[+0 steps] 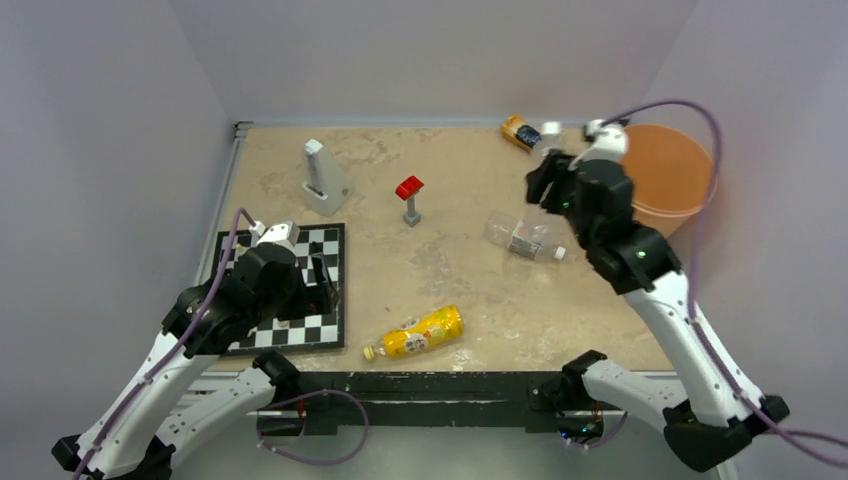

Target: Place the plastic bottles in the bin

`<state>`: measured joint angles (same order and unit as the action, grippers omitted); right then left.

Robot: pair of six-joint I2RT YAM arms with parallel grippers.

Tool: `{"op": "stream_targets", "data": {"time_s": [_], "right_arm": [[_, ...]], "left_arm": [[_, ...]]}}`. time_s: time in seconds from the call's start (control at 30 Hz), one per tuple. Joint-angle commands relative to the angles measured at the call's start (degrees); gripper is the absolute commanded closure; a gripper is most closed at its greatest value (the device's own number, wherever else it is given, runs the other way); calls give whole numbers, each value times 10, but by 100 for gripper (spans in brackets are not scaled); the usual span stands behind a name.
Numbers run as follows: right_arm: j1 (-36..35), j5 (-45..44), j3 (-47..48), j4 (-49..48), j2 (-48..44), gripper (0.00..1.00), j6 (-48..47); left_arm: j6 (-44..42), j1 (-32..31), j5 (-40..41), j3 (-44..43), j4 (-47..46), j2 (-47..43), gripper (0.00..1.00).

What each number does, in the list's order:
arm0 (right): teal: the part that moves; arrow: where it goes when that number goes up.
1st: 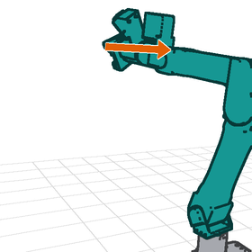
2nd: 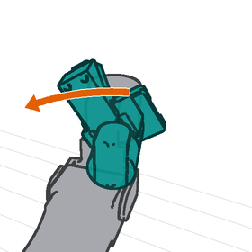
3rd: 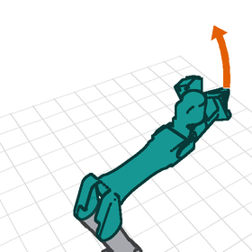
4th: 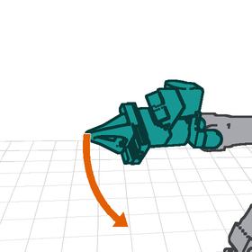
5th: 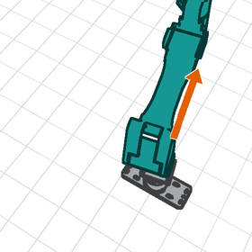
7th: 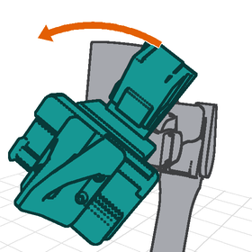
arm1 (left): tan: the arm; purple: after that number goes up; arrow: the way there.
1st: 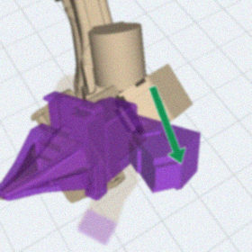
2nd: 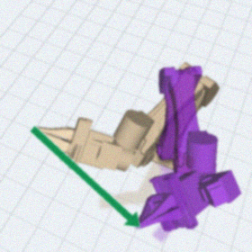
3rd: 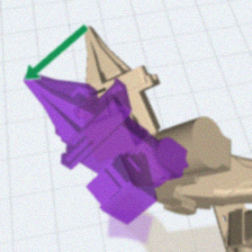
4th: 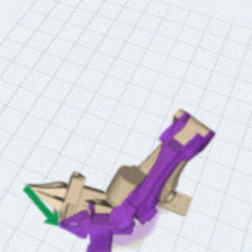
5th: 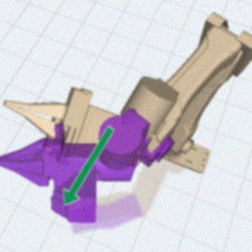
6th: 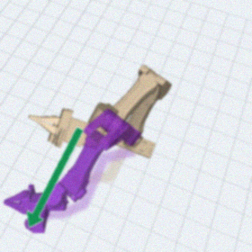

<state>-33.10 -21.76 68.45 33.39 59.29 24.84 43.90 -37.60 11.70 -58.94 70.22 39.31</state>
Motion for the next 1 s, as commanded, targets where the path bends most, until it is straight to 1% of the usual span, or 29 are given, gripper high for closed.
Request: {"op": "stream_targets", "data": {"time_s": [0.0, 0.1, 0.23, 0.4, 0.5, 0.6, 0.7, 0.73, 0.77, 0.87, 0.9, 0.97], "right_arm": [[116, -87, 97, 19, -52, 48, -77], [189, -100, 143, -10, -44, 48, -113], [243, -144, 174, -63, -12, 48, -147], [308, -171, 168, -157, 31, 50, -170], [344, -181, 159, -193, 55, 50, -171], [378, -180, 135, -238, 73, 50, -169], [412, -159, 125, -258, 104, 48, -166], [422, -156, 127, -255, 119, 44, -163], [429, -155, 132, -248, 134, 38, -159], [438, -174, 151, -215, 175, 8, -154], [437, -178, 161, -200, 185, 2, -154], [438, -187, 171, -179, 195, 1, -148]], "left_arm": [[-8, -3, 5, -15, -5, -3, 0], [-8, -2, 4, -10, -4, -10, 0], [-10, -2, 6, -12, 0, -14, 0], [-12, -2, 14, -20, 11, -21, 0], [-12, -2, 21, -25, 20, -29, 0], [-13, -2, 29, -26, 27, -40, 0], [-15, -2, 34, -25, 33, -47, 0], [-16, -2, 34, -24, 34, -49, 0], [-18, -2, 32, -23, 33, -51, 0], [-23, -2, 28, -20, 30, -57, 0], [-24, -2, 28, -19, 30, -57, 0], [-26, -2, 28, -19, 30, -56, 0]]}}
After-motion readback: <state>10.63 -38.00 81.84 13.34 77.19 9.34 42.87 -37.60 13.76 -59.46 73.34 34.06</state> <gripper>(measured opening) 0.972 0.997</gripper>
